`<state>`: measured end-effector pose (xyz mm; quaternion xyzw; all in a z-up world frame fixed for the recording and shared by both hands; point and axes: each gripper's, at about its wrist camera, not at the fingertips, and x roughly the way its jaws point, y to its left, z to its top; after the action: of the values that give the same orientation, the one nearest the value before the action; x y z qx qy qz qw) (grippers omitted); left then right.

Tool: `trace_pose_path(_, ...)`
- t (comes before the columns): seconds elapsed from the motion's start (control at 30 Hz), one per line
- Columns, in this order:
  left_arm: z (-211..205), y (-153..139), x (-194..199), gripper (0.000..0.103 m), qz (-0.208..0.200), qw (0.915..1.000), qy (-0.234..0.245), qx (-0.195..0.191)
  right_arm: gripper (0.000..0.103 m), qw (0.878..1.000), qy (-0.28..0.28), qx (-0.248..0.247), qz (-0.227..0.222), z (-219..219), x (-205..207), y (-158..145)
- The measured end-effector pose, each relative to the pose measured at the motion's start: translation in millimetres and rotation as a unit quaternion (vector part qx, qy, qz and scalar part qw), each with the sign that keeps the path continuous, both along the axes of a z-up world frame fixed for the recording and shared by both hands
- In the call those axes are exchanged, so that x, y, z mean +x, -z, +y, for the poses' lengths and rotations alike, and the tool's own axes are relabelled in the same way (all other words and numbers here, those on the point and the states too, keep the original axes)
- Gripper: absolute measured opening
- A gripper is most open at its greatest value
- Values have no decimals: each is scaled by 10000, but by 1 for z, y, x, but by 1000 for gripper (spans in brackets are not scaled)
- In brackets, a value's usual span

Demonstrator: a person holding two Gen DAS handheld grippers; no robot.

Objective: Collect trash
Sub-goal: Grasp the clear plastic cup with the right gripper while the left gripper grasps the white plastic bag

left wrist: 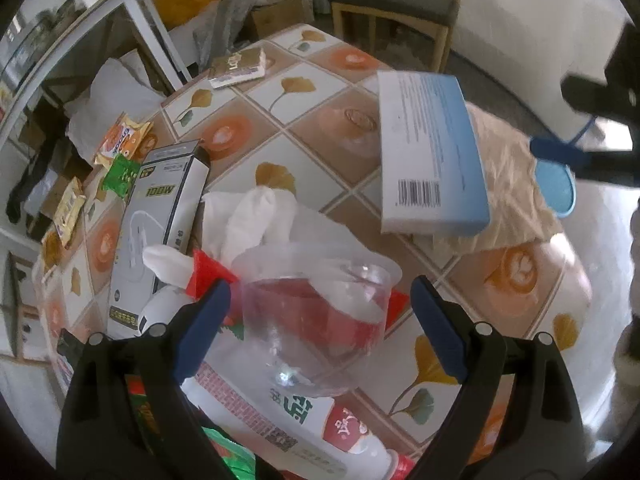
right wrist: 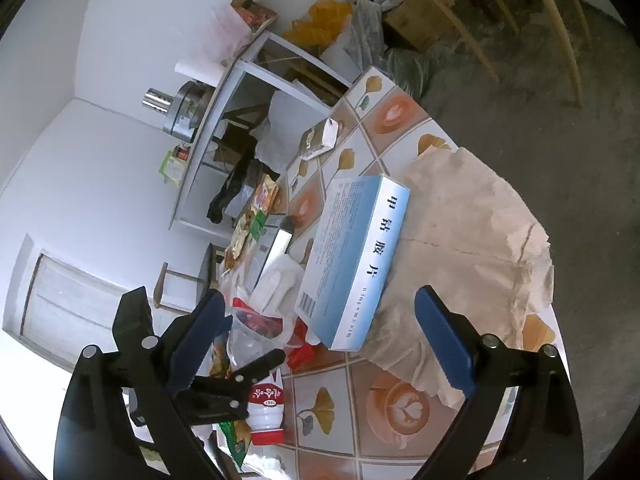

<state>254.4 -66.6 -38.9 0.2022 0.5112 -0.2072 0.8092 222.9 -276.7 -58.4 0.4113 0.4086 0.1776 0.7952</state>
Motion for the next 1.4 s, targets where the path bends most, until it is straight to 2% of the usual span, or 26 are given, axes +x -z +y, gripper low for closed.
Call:
trace_pose_path(0.07,0,-1,-3,87,-97,9999,31,95,93,10000,-6,-4,0,-1,0,-1)
trace_pose_path(0.13,2,-7,-5,87,-155,9999,45,26,93,10000,-17,13,6,-1,-1,0)
trace_pose_path(0.3,21,-43,-14,87,-452,9980,51,-429,93,10000,-28,6,-10,-4,-6,-2)
trace_pose_path(0.5,61,-91,-11,87,-757,9906,-315,-1097,93,9999,-48,4,-97,-6,-11,-6)
trace_pose_path(0.6,75,-101,-9,87,-811,9873,-475,-1283,93,9998,-114,32,-131,-3,-13,-7)
trace_pose_path(0.67,80,-100,-8,86,-743,9867,-526,-1346,89,9996,-193,119,-159,0,-15,-9)
trace_pose_path(0.77,80,-93,-11,77,-629,9876,-486,-1353,87,9985,-424,231,-269,12,-17,-12)
trace_pose_path(0.9,79,-75,-10,61,-340,9888,-569,-1340,80,9945,-889,365,-414,41,-13,-15)
trace_pose_path(1.07,88,-63,-8,43,-96,9842,-837,-1557,72,9855,-1570,349,-547,89,16,-15)
trace_pose_path(1.3,110,-62,-15,30,-47,9786,-1029,-1780,62,9812,-1901,-35,-317,123,63,-1)
trace_pose_path(1.4,118,-61,-17,27,-22,9764,-1080,-1872,56,9741,-2261,35,-91,131,74,9)
